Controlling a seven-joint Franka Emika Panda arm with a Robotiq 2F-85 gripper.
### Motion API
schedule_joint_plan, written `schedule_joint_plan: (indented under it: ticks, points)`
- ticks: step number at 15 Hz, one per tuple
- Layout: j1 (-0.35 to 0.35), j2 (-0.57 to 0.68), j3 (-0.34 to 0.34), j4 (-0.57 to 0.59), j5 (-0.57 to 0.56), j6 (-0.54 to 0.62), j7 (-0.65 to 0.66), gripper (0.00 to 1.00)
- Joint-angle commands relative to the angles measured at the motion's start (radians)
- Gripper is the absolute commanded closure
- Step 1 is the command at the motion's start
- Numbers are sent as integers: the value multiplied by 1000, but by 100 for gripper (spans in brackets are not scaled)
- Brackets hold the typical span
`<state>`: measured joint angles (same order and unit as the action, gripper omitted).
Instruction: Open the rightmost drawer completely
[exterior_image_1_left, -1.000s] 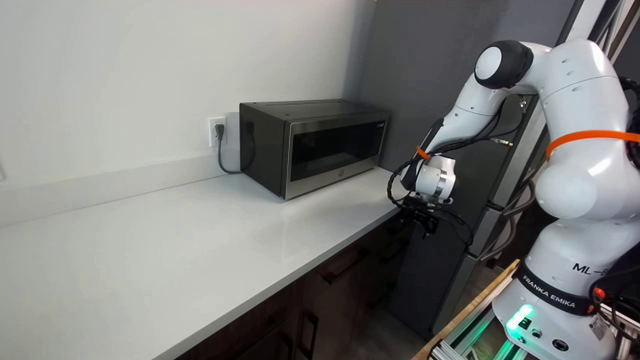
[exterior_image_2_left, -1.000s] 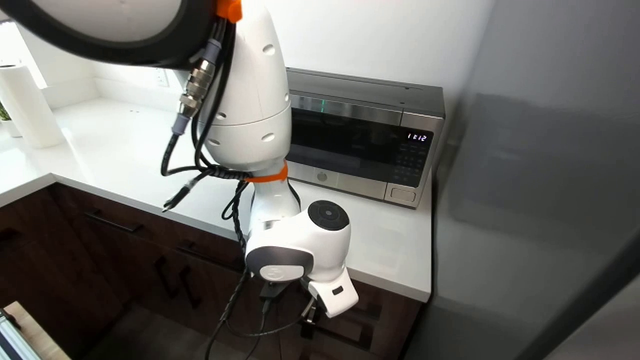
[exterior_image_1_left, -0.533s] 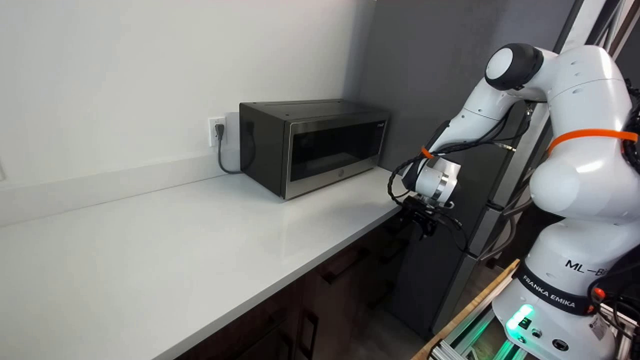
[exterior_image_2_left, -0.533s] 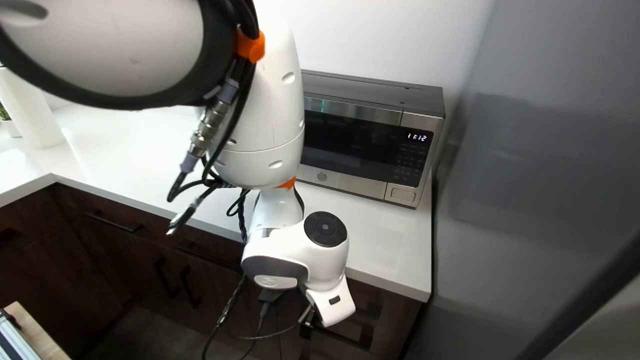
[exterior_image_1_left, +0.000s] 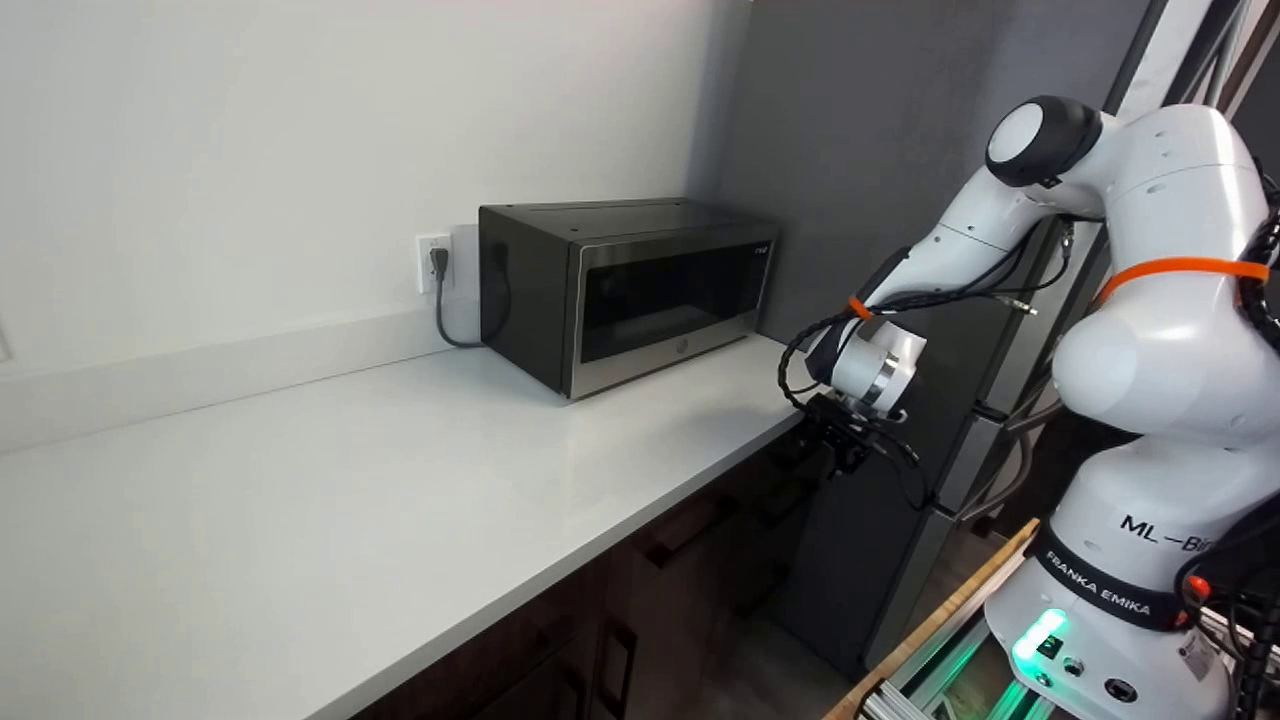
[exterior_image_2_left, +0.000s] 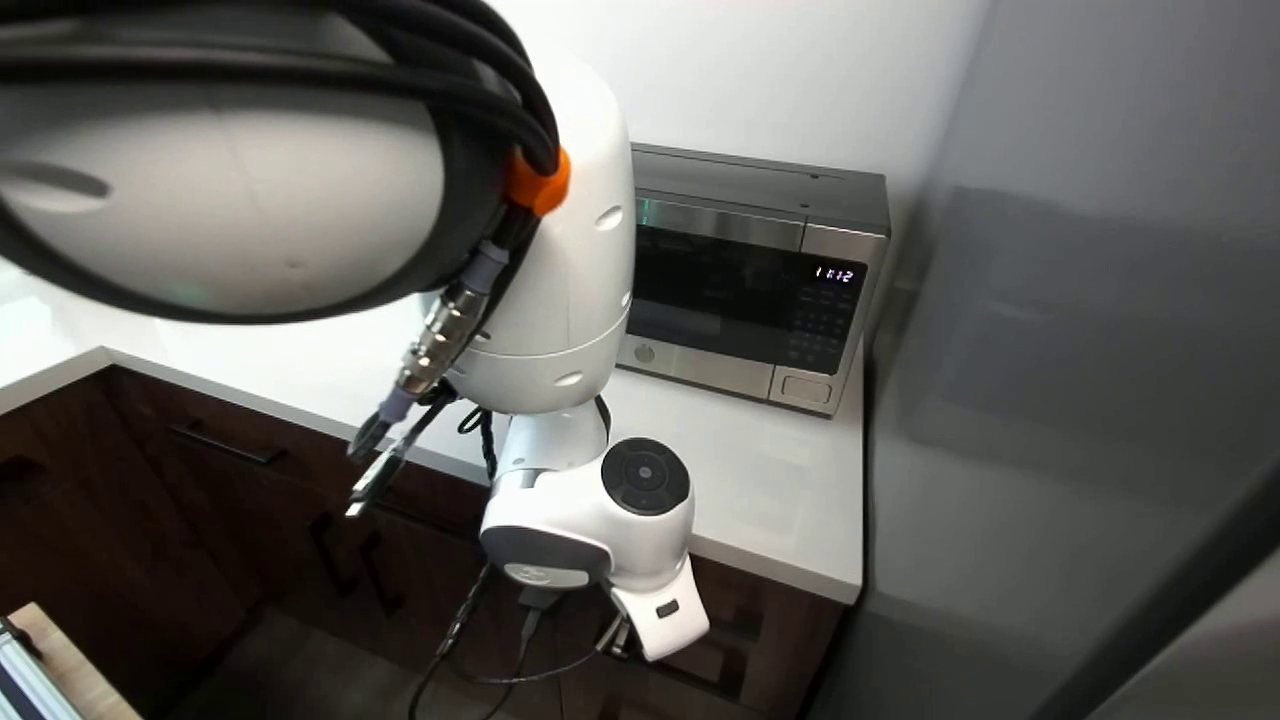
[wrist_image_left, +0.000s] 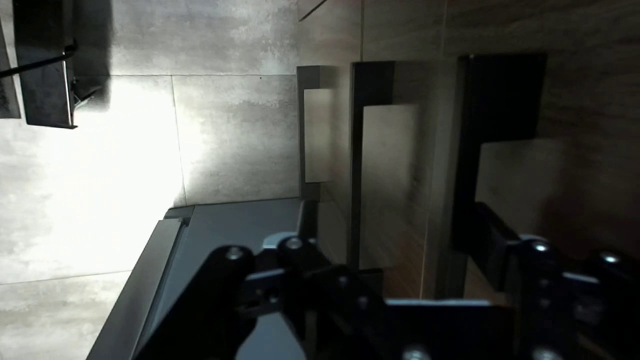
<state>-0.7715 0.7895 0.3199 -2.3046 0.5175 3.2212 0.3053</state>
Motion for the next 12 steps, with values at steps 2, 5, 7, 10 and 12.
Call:
schedule_joint_plan:
  ticks: [2,5,7,10,12]
  points:
    - [1,29,-3,13,-53,26,-4,65]
    - [8,28,-16,7,-65,17,-6,71]
    - [11,28,-24,3,-75,7,-8,71]
    - [0,26,-27,-11,-80,0,-7,72]
    - [-2,21,-33,-23,-76,-4,0,72]
